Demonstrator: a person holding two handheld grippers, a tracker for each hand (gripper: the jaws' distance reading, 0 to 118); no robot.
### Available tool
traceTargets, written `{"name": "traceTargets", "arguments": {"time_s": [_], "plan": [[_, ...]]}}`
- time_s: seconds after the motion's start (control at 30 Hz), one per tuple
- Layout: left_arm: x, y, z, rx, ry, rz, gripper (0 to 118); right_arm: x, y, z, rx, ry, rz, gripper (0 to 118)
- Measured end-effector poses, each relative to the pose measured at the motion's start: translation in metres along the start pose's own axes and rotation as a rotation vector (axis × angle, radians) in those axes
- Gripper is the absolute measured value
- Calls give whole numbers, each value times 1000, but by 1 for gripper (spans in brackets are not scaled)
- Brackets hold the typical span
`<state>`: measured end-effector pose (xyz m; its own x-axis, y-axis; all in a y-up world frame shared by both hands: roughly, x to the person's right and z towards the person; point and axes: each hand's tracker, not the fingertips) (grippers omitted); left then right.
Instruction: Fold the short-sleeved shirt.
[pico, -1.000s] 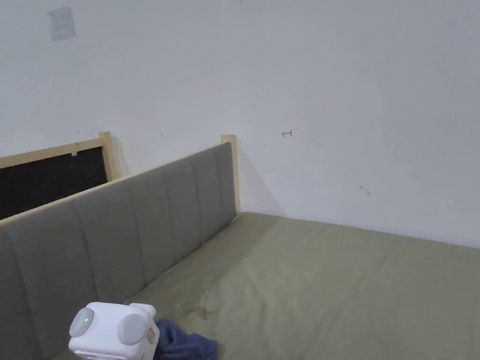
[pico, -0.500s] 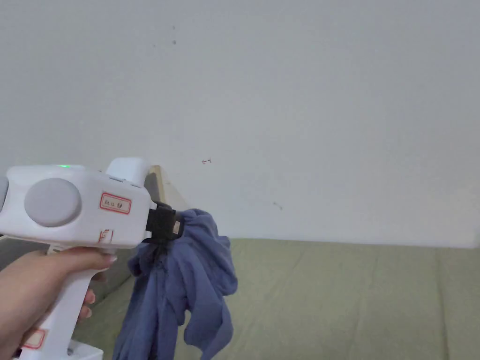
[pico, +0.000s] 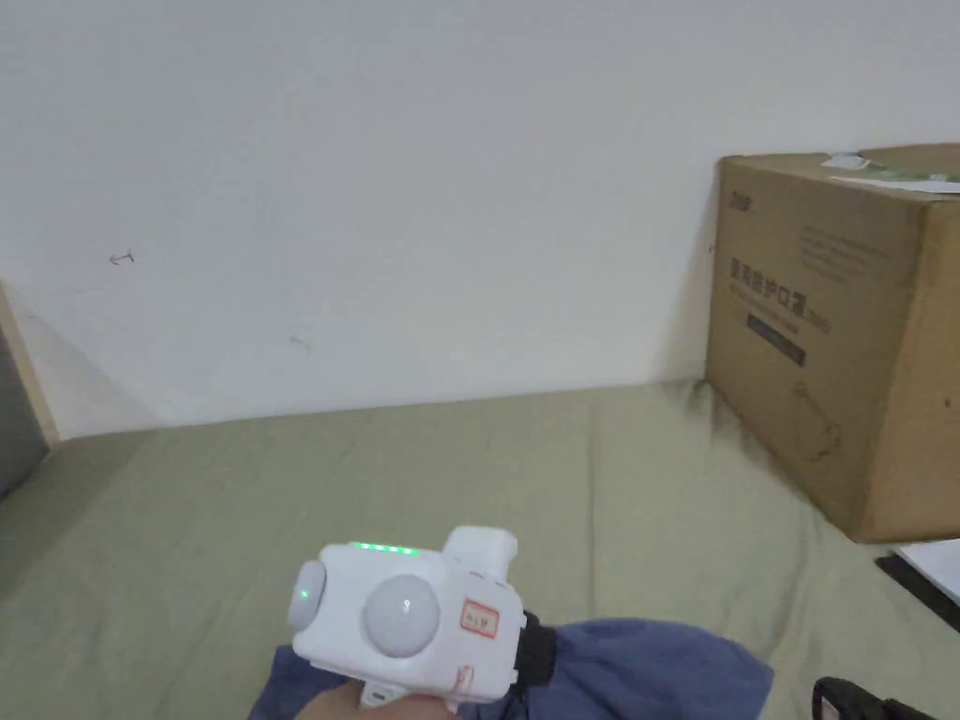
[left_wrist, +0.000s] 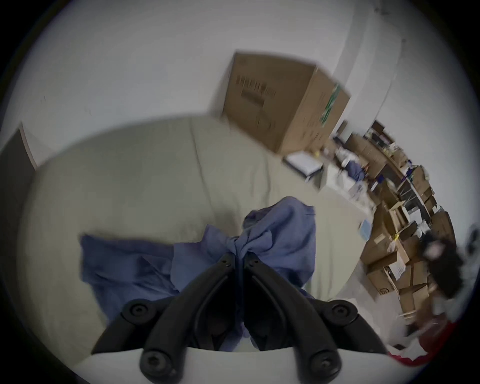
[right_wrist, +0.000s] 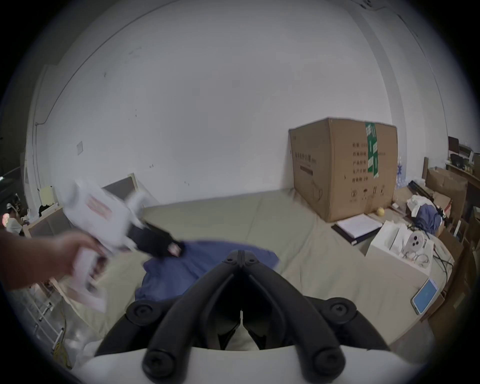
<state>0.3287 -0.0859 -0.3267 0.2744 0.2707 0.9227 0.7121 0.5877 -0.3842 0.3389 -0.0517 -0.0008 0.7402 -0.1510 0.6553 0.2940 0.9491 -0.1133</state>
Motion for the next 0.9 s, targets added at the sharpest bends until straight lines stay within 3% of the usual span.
{"name": "traceTargets", "arguments": {"time_s": [0.1,0.17,0.23,0.3,0.53,0.6,0.67,0.77,0.8,0.87,0.9], "plan": [[-7,-38,-66,-139,64,9,8,11,-11,-8,-72,19,-6,0],[-11,-56,-86,-164,109,5,36,13,-18,-12,-104,5,-2,0],[-19,-63,-92,-145,132,27,54,14,-22,-16,-137,6,-9,0],[-34,-66,-79,-112,141,59,109,13,-24,-19,-152,12,-23,0],[-48,-54,61,203,32,101,113,-3,-12,-19,-126,36,-26,0],[-47,-72,108,273,17,130,112,-11,-5,-14,-74,73,-28,0],[-39,-102,147,419,49,152,97,-21,-2,-7,-11,95,-12,0],[-20,-157,188,663,176,145,11,-37,-5,3,99,107,35,0],[-11,-171,196,718,261,135,0,-42,-9,7,134,102,57,0],[5,-200,205,827,373,133,0,-51,-15,15,184,87,85,0],[7,-213,210,881,361,111,0,-55,-19,19,217,82,88,0]]}}
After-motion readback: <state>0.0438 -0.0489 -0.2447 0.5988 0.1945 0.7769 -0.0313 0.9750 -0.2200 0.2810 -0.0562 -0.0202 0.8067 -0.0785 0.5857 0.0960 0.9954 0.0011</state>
